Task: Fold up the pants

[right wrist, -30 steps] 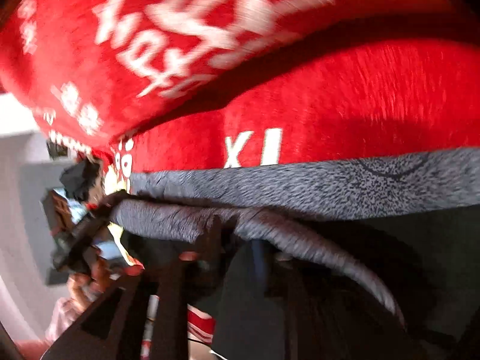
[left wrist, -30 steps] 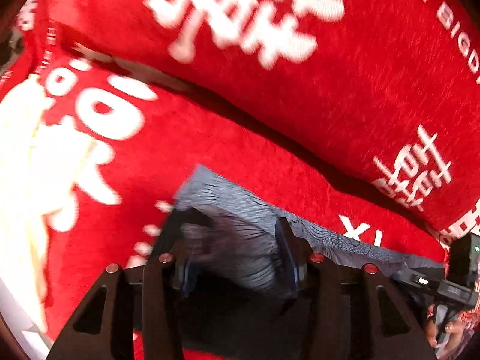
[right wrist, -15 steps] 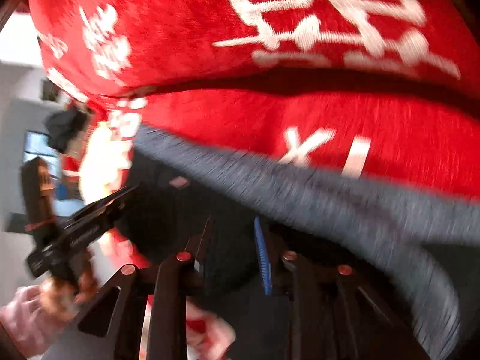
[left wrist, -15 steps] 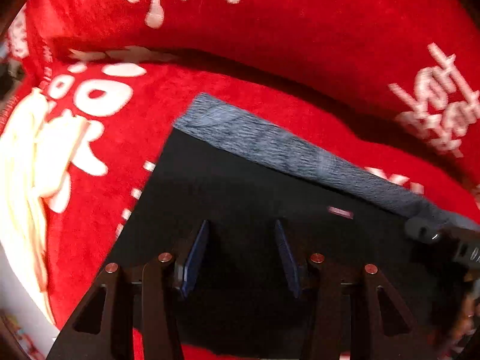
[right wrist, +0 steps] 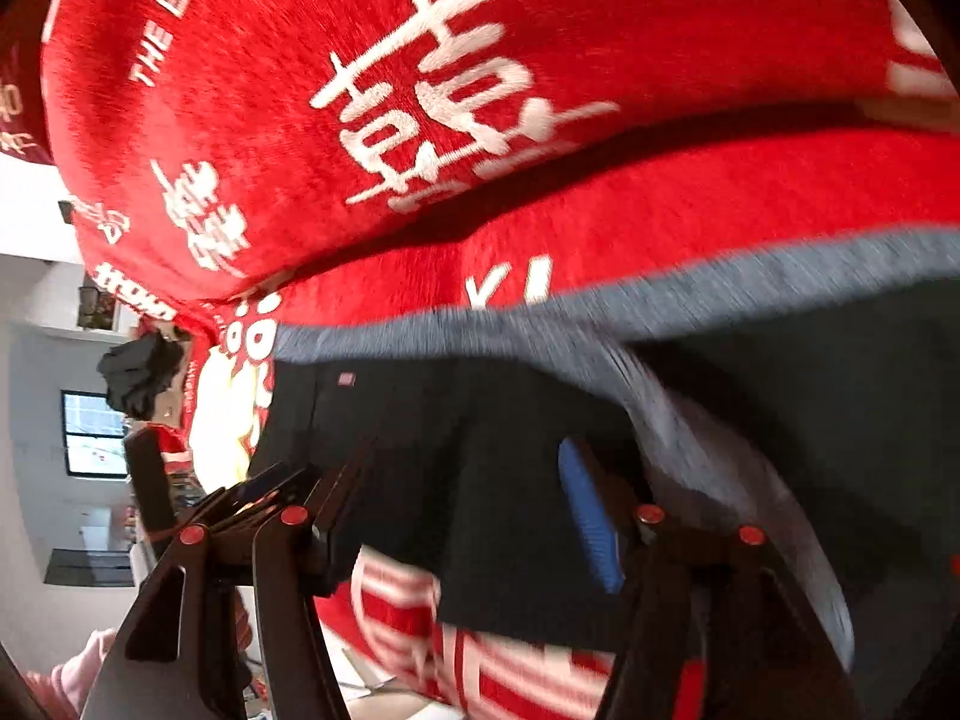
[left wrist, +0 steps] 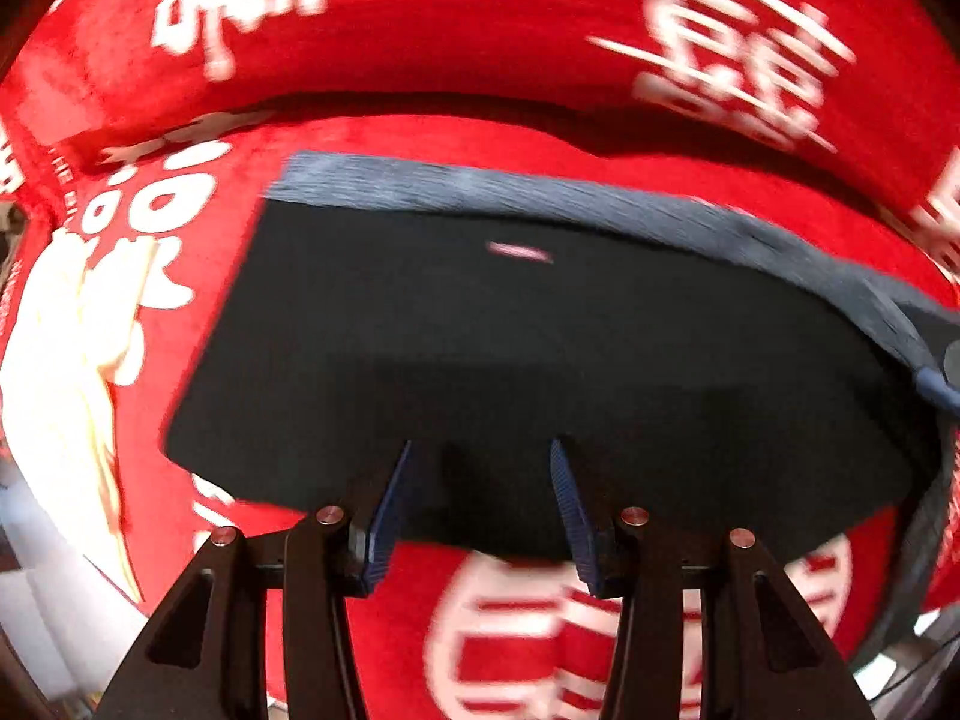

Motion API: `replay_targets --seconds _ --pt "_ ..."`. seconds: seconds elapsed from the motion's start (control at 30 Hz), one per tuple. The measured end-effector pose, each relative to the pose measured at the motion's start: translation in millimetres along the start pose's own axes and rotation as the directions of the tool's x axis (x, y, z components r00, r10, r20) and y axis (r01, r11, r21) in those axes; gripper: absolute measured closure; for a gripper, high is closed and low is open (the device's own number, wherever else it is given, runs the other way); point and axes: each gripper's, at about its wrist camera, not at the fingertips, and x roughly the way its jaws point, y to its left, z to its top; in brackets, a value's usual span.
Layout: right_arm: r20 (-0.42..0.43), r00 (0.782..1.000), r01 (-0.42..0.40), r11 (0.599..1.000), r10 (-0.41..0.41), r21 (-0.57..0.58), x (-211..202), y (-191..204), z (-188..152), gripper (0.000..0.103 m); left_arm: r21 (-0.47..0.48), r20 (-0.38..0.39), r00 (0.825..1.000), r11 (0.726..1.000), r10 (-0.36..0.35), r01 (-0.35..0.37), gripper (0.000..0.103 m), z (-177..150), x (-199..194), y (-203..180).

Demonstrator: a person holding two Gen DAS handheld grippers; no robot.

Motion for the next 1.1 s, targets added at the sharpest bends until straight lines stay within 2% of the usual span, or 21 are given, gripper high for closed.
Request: replay_targets --seconds 0.1,0.13,0.2,0.23,0.37,0.5,0.67,0.77,0.93,1.03,1.1 --pt "0.006 1.000 -0.008 0.999 0.008 0.045 -26 -18 -28 0.038 0.054 -0.005 0.999 0.997 -0.048 0.049 0.054 -12 -8 -38" --pt "0.010 1.000 -0.003 0.998 0.003 0.061 -30 -24 -35 0.038 0.068 -0.011 0.998 0.996 -0.062 0.063 0.051 -14 -9 -48" --pt "0.030 0.999 0.017 0.995 -0.020 0.102 -44 -40 -55 0.037 0.097 -0.012 0.996 0.991 -0.090 0.091 0.008 -21 -13 -70" --pt "0.040 0.999 0.025 0.993 -0.030 0.119 -49 -46 -63 0.033 0.119 -0.003 0.995 0.988 -0.104 0.103 0.005 -24 -17 -81" --pt "0.112 0.990 0.053 0.973 -0.080 0.227 -79 -77 -109 0.023 0.218 0.004 0.987 0.964 -0.159 0.154 0.005 -38 -26 -119" --pt "0.187 0.969 0.089 0.936 -0.161 0.341 -106 -105 -177 0.022 0.281 -0.022 0.983 0.943 -0.181 0.179 0.005 -52 -29 -145" --pt "0.173 0.953 0.131 0.855 -0.248 0.502 -116 -145 -263 0.022 0.354 -0.022 0.976 0.911 -0.218 0.211 0.006 -72 -32 -162" --pt "0.175 0.944 0.132 0.807 -0.279 0.575 -119 -167 -298 0.022 0.356 -0.053 0.964 0.897 -0.260 0.261 0.006 -80 -33 -174" --pt "0.160 0.941 0.139 0.769 -0.299 0.624 -114 -200 -319 0.022 0.376 -0.084 0.945 0.868 -0.316 0.324 0.006 -90 -35 -206" --pt "0.160 0.956 0.089 0.764 -0.246 0.639 -109 -219 -321 0.022 0.389 -0.108 0.933 0.849 -0.343 0.357 0.006 -92 -28 -229" --pt "0.168 0.964 0.057 0.777 -0.206 0.627 -105 -225 -320 0.028 0.393 -0.137 0.927 0.840 -0.348 0.374 0.006 -94 -18 -247"
